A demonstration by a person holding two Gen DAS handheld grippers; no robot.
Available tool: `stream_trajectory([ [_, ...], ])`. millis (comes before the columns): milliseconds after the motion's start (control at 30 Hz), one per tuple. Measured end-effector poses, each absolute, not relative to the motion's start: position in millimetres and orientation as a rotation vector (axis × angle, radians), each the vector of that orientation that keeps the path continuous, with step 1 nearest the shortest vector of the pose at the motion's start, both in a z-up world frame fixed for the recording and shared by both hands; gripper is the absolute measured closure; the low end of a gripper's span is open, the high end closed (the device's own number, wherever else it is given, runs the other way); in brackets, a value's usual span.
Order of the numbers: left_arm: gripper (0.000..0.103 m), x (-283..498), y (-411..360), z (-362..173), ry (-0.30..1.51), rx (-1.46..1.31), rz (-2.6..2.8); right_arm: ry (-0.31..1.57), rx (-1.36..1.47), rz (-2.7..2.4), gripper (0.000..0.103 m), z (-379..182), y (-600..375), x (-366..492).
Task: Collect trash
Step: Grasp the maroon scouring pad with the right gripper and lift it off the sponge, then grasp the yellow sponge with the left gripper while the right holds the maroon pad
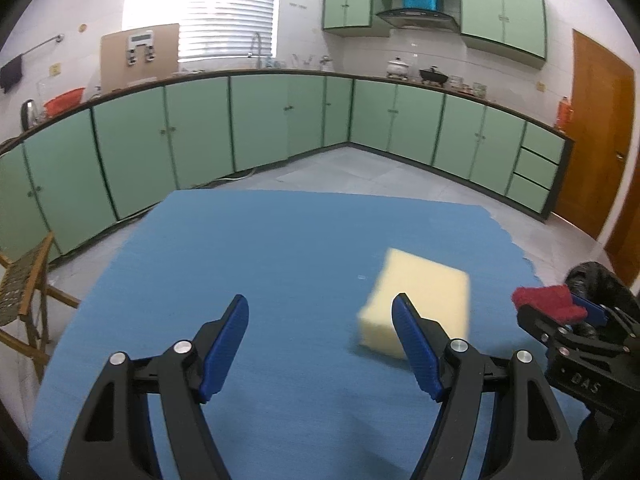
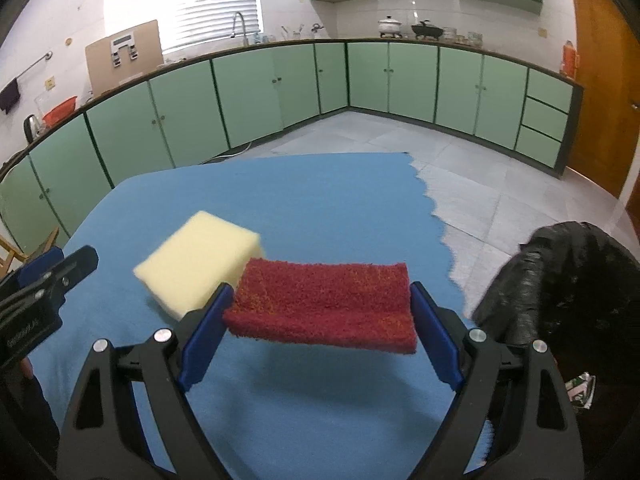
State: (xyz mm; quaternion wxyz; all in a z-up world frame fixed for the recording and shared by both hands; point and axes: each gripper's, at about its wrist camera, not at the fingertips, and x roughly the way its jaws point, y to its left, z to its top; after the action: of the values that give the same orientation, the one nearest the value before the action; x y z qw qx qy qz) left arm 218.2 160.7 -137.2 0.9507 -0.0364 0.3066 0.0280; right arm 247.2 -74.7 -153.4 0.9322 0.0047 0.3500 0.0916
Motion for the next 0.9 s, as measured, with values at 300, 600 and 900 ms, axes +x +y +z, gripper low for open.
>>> stream_trajectory([
  [300,0.027,220.8,121.0,-144.5,0.65,-0.058,-0.039,0.701,0.023,0.149,0.019,-150.0,-106.9,243.9],
  [600,0.026,235.8,101.8,-160.5,0.697,-0.035,-0.045,0.702,0.029,0.146,0.019,-152.3,-117.3,243.2],
  [900,0.026,256.7,97.5,-175.3,0.756,-0.051,-0.044,0.73,0.031,0.144,0.019,-159.4,-119.7,249.8],
])
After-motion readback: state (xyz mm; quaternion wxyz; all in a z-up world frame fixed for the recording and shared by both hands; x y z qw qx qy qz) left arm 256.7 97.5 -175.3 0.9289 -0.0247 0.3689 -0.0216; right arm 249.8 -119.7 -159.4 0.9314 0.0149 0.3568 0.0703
